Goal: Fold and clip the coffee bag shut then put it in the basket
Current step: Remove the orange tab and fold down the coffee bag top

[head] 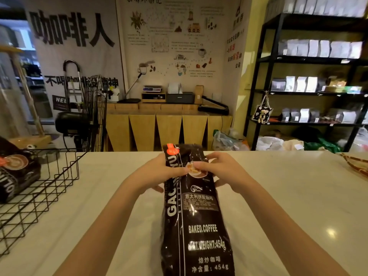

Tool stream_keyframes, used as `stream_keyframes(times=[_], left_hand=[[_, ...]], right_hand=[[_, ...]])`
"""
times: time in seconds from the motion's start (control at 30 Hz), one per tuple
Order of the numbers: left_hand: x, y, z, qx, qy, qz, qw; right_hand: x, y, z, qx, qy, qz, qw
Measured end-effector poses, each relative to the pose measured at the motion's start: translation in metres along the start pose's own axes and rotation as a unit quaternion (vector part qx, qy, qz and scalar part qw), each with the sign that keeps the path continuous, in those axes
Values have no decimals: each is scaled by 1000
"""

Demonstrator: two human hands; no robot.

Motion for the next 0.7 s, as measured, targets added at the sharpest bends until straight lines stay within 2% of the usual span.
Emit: stream_keyframes(times=[0.1, 0.23, 0.37, 0.5, 0.7], left_hand=[[-26, -6, -14, -53, -25, 73, 996], [-65, -28, -25, -124, -10, 198, 972], [-85, -44, -27, -158, -8, 276, 948], [-83, -44, -29, -176, -41, 295, 938], [-58, -23, -27, -179, -85, 264, 944]], right_hand=[[24, -8, -20, -59, 55, -72, 994], [46, -22, -44, -134, 95, -156, 974], [62, -38, -56, -191, 124, -219, 949], [65, -43, -55, -207, 146, -240, 937], [51, -31, -50, -209, 123, -214, 946]])
Point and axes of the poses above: each hand's wrist, its own y-axis towards the middle knuckle, its own z-axis out of the palm, x = y × z, the point moved 10 cm from there along y, towards the middle knuckle, and after that the axes turned 3 degrees about x, right-handed, at the moved point
